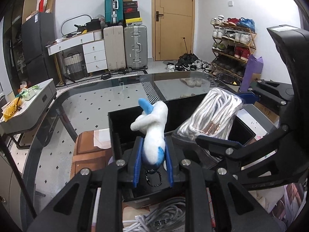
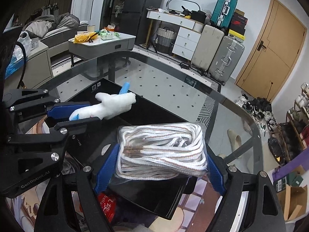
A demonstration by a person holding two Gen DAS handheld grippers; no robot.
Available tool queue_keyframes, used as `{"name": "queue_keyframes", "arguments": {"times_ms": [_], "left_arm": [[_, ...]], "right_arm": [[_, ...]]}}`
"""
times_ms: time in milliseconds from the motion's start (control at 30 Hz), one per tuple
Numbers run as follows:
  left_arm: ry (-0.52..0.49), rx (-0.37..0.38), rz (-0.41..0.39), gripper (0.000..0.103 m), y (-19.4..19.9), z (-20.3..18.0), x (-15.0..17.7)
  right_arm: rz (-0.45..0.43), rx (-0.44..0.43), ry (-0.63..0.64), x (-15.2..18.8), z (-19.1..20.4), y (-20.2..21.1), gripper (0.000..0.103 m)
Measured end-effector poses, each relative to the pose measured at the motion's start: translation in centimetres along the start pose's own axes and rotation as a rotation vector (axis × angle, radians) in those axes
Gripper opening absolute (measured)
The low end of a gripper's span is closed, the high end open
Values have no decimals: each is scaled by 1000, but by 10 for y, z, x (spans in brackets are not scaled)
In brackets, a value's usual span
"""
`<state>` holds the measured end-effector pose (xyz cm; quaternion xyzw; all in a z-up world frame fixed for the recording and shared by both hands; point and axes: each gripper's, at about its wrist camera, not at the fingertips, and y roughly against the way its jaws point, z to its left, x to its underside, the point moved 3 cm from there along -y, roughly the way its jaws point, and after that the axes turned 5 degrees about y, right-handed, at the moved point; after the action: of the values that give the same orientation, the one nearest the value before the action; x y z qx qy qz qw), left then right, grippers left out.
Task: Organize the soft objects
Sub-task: 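Carry the plush in the left gripper while the right carries the rope bag over the black box, then open the left gripper to drop the plush while the right releases the rope bag into the box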
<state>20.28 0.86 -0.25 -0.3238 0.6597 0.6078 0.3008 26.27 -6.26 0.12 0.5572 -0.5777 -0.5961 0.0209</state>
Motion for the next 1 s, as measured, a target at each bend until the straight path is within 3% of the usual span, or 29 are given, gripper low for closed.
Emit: {"name": "queue_keyframes", "arguments": {"times_ms": [267, 400, 467, 533, 667, 700, 733, 833, 933, 1000], "left_arm": [[-13, 13, 8, 20, 7, -2, 3], [-5, 30, 19, 23, 10, 0, 1], [-2, 32, 19, 32, 13, 1, 1], [11, 24, 11, 49, 19, 4, 1], [37, 63, 1, 57, 31, 7, -1], [41, 66, -5, 64, 35, 8, -2], [45, 68, -11, 78, 39, 9, -2], [91, 38, -72, 100, 56, 17, -2], [129, 75, -90, 103, 69, 24, 0], [123, 63, -98, 103, 76, 25, 2]], "right_arm": [[42, -2, 10, 1, 8, 4, 85], [13, -10, 48, 1, 9, 9, 88], [-13, 9, 63, 1, 9, 15, 95], [-50, 38, 81, 2, 9, 24, 100], [-92, 59, 49, 5, 1, 45, 102], [-103, 54, 31, 5, 0, 52, 102], [-113, 51, 19, 7, 0, 57, 102], [-136, 48, -18, 13, -1, 77, 102], [-148, 73, -50, 20, 0, 94, 102], [-153, 73, -90, 26, -1, 102, 102]]}}
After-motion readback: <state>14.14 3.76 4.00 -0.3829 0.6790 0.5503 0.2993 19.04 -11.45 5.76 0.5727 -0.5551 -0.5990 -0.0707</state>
